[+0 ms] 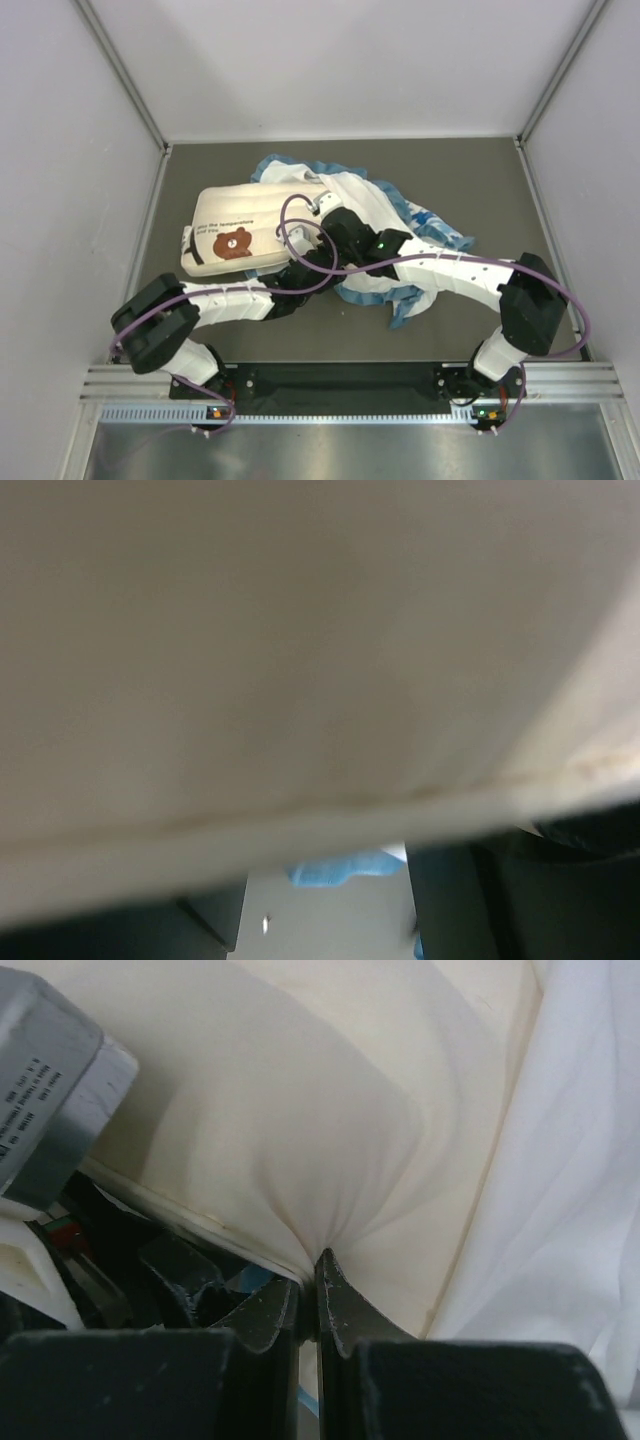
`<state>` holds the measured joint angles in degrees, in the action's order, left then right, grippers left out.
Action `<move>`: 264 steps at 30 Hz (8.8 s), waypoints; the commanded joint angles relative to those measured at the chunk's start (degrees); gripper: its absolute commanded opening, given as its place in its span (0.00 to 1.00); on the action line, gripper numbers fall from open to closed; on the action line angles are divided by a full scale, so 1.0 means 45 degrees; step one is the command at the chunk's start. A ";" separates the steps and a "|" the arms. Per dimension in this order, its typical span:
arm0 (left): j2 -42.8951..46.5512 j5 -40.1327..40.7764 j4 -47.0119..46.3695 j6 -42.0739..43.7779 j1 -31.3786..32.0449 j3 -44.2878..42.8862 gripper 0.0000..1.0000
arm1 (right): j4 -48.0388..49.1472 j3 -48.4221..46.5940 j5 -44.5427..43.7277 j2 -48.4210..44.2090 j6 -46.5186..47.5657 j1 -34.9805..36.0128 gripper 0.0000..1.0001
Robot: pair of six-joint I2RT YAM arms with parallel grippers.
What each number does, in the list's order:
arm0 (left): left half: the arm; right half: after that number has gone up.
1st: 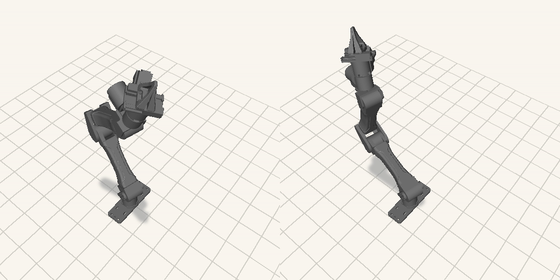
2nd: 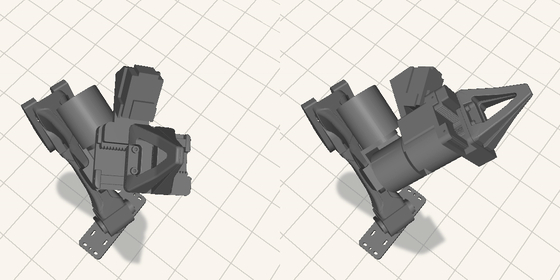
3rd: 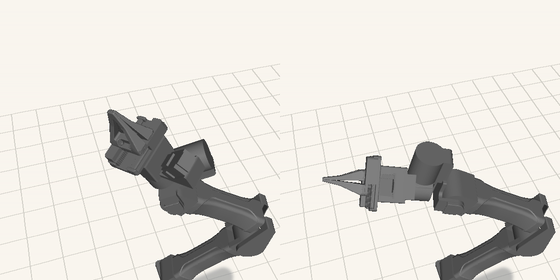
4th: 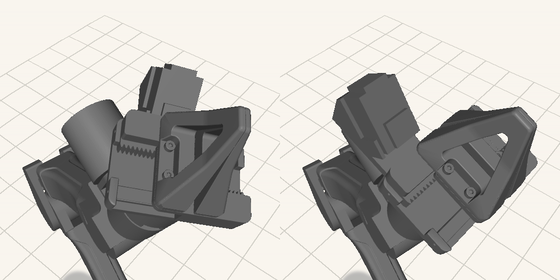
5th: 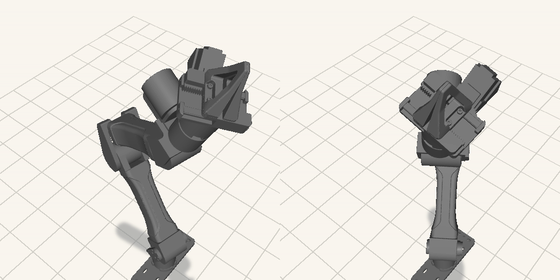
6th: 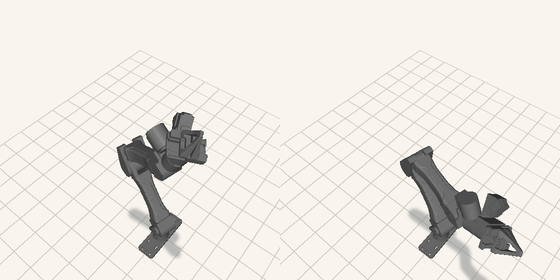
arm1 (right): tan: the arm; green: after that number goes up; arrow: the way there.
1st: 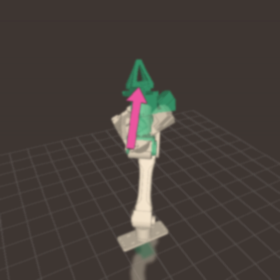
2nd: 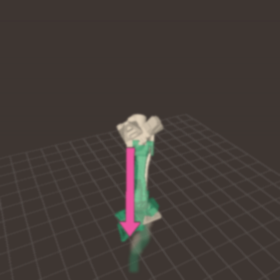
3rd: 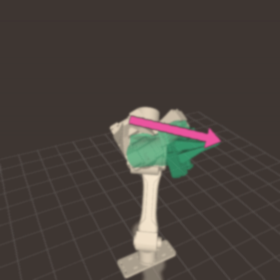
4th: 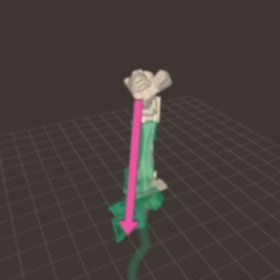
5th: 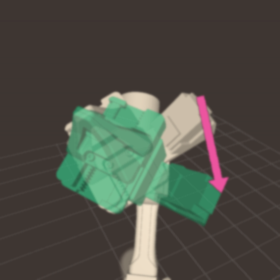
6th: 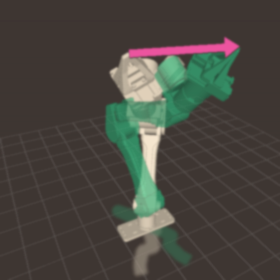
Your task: Put the pillow into the pillowcase
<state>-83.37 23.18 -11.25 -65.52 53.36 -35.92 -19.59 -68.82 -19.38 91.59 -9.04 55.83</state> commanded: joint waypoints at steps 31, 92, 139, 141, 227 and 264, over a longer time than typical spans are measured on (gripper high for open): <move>0.1765 0.1313 0.1012 0.0791 0.1555 -0.0026 0.00 | 0.0761 -0.1853 0.1571 0.1207 -0.0687 -0.0025 0.00; 0.7844 -0.5012 0.5020 0.1766 -0.1234 -0.0046 0.00 | -0.2951 -0.0819 0.1002 -0.2073 0.1030 -0.1411 0.60; 0.9525 -0.0793 1.1880 0.3094 -0.0960 -0.4089 0.00 | -0.3320 0.0765 0.0946 -0.1445 0.0212 -0.3171 0.07; 0.8998 -0.1516 1.1369 0.3251 -0.0980 -0.3601 0.00 | -0.3671 0.0314 0.1063 -0.1894 0.0231 -0.2683 0.29; 0.2295 -0.3783 0.5951 0.4577 -0.3187 -0.3579 0.58 | -0.0431 0.1480 0.7411 -0.3244 -0.4496 -0.2720 0.00; -0.0317 -0.5268 -0.0252 0.2002 -0.0941 0.0014 0.58 | -0.2209 0.2324 0.3189 -0.5545 -0.4261 0.0874 0.00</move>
<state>-80.53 -3.09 -3.16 -54.52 49.08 -34.30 -34.46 -57.63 -9.87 73.19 -27.11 58.87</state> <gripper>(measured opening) 0.578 0.004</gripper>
